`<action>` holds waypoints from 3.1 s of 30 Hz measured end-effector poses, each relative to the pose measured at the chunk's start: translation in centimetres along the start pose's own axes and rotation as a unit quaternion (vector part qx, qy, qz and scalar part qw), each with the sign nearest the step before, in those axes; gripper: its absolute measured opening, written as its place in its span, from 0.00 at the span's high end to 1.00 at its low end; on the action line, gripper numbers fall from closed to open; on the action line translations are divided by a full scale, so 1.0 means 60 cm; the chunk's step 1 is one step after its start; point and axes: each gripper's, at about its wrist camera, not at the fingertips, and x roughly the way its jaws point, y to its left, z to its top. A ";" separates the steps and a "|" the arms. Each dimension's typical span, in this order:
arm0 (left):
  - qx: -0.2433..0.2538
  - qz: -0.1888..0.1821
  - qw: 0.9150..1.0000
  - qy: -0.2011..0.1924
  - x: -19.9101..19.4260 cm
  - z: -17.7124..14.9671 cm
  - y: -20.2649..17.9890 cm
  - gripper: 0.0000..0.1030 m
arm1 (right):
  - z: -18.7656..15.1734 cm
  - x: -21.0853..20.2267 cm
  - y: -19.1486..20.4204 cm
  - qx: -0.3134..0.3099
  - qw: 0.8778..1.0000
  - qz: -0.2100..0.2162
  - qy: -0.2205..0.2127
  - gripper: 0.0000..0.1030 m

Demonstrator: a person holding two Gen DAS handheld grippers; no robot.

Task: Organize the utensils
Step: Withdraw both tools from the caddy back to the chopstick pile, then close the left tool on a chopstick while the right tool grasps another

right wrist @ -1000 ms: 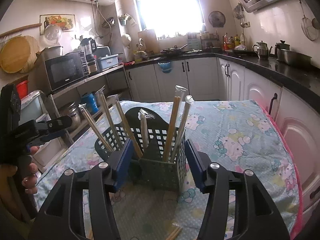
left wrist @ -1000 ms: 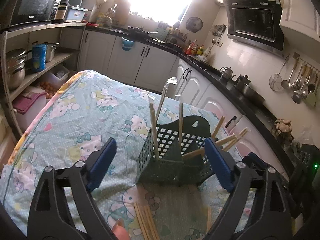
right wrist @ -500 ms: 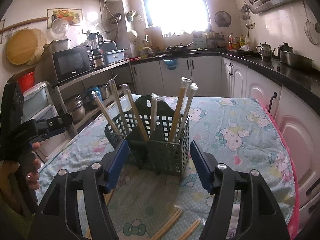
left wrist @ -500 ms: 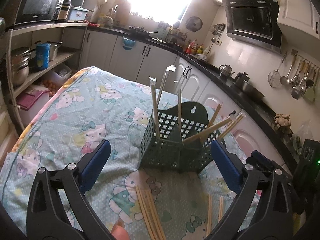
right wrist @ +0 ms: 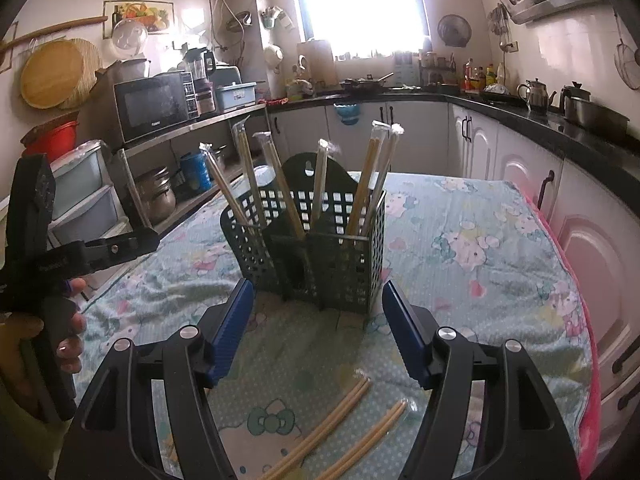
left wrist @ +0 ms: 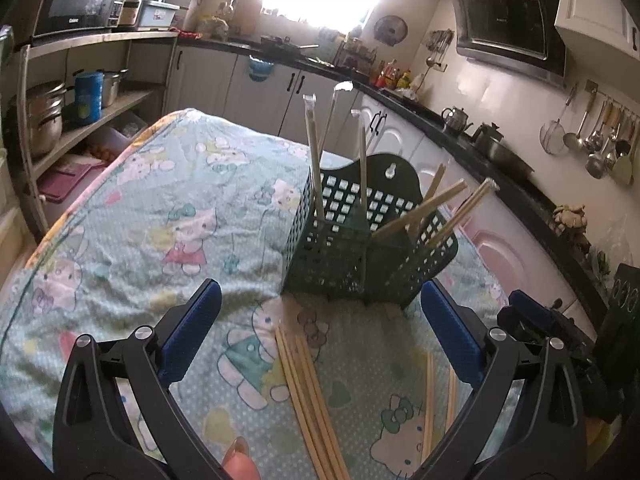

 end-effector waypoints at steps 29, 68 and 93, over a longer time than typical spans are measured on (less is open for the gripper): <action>0.021 0.026 0.996 0.083 0.034 -0.116 -0.014 0.12 | -0.090 -0.004 -0.009 0.000 0.998 0.011 0.057 0.37; 0.002 0.087 0.984 0.155 0.174 -0.072 0.059 0.81 | -0.101 0.116 -0.018 0.007 0.985 0.004 0.174 0.37; -0.020 0.075 0.985 0.156 0.176 -0.068 0.087 0.89 | -0.064 0.186 0.013 0.037 0.977 0.042 0.205 0.87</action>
